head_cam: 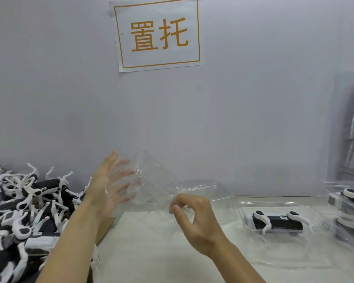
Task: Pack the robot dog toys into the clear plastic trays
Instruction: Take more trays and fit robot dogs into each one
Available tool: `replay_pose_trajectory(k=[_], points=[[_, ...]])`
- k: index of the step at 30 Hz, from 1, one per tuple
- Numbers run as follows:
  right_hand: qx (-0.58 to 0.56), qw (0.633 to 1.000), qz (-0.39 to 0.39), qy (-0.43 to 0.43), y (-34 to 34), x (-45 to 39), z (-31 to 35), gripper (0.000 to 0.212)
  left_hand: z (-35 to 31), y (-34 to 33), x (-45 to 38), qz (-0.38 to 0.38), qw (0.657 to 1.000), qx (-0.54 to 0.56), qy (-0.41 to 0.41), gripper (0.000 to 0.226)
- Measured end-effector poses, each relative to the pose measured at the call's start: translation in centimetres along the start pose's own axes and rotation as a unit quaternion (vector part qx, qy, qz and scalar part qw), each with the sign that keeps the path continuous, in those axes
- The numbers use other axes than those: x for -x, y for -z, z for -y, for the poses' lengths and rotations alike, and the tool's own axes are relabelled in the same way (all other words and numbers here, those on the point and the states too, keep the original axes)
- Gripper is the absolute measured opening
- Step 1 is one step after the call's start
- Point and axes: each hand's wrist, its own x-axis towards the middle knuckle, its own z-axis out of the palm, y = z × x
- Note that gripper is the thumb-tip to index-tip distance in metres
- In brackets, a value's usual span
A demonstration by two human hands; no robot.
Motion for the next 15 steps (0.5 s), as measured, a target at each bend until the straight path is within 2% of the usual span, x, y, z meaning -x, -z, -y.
replay_pose_trajectory(k=[4, 6, 10, 15], points=[[0.002, 0.998, 0.067, -0.019, -0.2, 0.4, -0.1, 0.016, -1.7, 0.4, 0.8, 0.07, 0.994, -0.067, 0.049, 0.055], [0.013, 0.994, 0.1, -0.035, -0.3, 0.6, -0.1, 0.017, -1.8, 0.2, 1.1, 0.082, 0.983, -0.149, 0.068, 0.054], [0.032, 0.987, 0.139, -0.072, -0.5, 0.9, 0.1, 0.024, -1.1, 0.3, 0.4, 0.032, 0.95, -0.302, 0.078, 0.059], [0.035, 0.988, 0.128, -0.078, -0.3, 0.7, 0.3, 0.042, -0.5, 1.3, -0.9, -0.03, 0.945, -0.313, 0.09, 0.039]])
